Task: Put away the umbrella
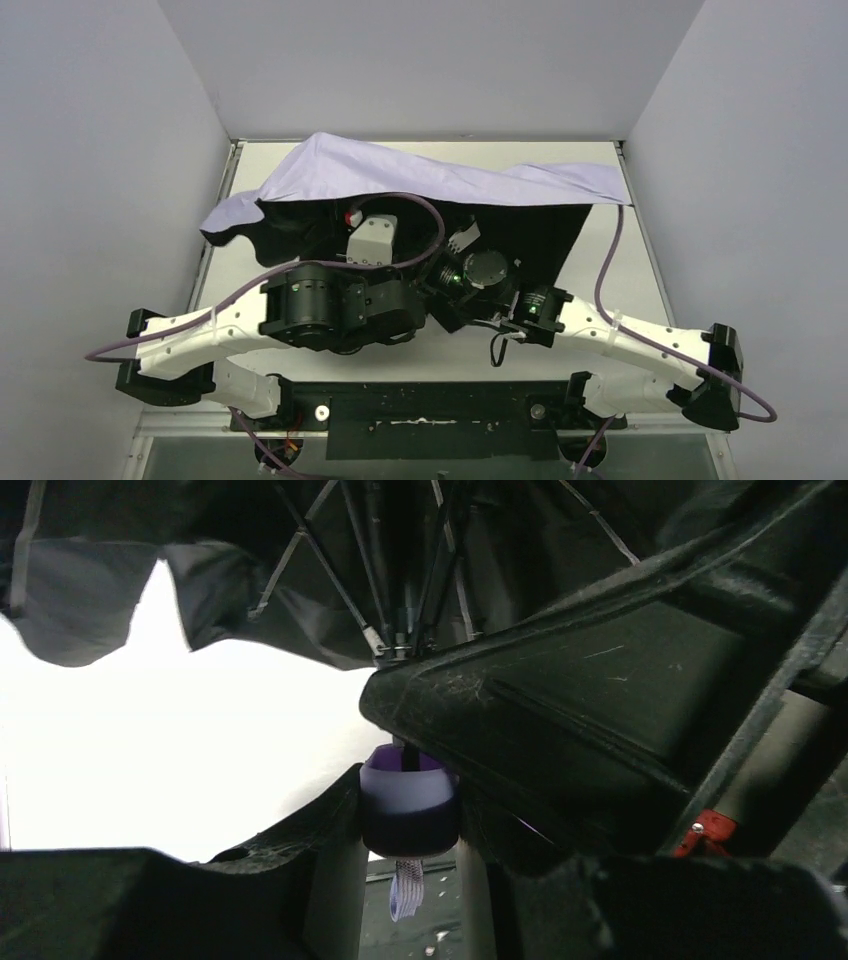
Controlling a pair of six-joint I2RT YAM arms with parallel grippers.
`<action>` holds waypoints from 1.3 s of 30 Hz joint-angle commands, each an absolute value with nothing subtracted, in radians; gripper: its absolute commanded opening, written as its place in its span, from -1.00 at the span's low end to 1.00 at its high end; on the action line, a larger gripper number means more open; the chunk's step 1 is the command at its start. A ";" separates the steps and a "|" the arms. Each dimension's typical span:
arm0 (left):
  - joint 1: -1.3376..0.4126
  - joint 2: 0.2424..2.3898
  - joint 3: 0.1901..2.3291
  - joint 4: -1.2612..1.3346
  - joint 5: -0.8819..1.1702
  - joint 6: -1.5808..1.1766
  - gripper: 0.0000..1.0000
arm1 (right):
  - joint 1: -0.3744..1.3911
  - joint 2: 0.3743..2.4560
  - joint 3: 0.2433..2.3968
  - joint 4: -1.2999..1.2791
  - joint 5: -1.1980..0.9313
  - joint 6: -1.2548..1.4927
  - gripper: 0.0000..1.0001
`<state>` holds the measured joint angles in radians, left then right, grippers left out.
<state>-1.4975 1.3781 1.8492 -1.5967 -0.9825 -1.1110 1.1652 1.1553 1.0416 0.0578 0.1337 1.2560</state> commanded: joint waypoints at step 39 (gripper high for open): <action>-0.705 1.437 1.010 -0.473 -0.170 -0.441 -1.00 | 0.722 1.169 0.724 -0.044 0.040 0.997 0.19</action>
<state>-0.7303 1.4052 1.0233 -0.6014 -0.2470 -0.4744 0.7212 1.3056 0.7208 0.0257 -0.0700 1.1515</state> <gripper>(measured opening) 0.285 0.602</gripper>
